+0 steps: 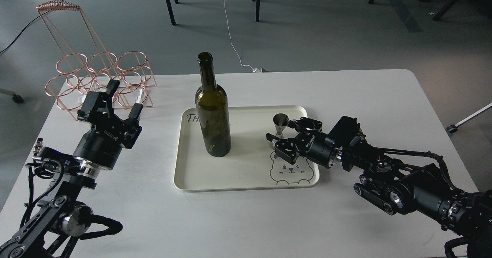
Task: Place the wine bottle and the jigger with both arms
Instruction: 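Close the right gripper around the metal jigger, then lift the jigger and set it on the table beside the tray, then reach the left gripper toward the neck of the green wine bottle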
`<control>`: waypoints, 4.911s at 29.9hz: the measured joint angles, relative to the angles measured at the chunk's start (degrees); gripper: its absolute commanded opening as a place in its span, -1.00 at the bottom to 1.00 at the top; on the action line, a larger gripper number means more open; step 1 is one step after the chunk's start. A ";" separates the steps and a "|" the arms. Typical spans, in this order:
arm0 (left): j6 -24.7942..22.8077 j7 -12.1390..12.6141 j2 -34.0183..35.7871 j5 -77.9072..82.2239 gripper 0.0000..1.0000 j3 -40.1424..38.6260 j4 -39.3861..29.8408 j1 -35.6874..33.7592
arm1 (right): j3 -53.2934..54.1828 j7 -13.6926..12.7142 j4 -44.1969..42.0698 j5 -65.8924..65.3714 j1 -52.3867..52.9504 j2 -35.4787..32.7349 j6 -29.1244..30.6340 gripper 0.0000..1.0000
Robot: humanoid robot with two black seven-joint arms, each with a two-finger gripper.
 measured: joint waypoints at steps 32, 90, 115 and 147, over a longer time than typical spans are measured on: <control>0.00 -0.01 0.04 -0.01 0.96 -0.18 -0.37 -0.26 | 4.92 0.00 6.57 13.16 2.50 -16.48 0.00 -0.62; -0.09 0.00 0.00 -0.09 0.97 0.01 -0.58 -1.09 | 3.96 0.00 -9.88 19.08 -3.75 -12.48 0.00 0.84; -0.34 -0.05 0.56 -0.06 0.96 0.01 -0.66 -1.71 | 4.19 0.00 25.74 28.12 -12.19 -37.84 -0.01 0.97; -0.26 -1.92 25.38 42.84 0.96 -0.33 -17.16 -7.27 | 9.14 0.00 31.25 94.92 -3.65 -23.61 34.28 0.98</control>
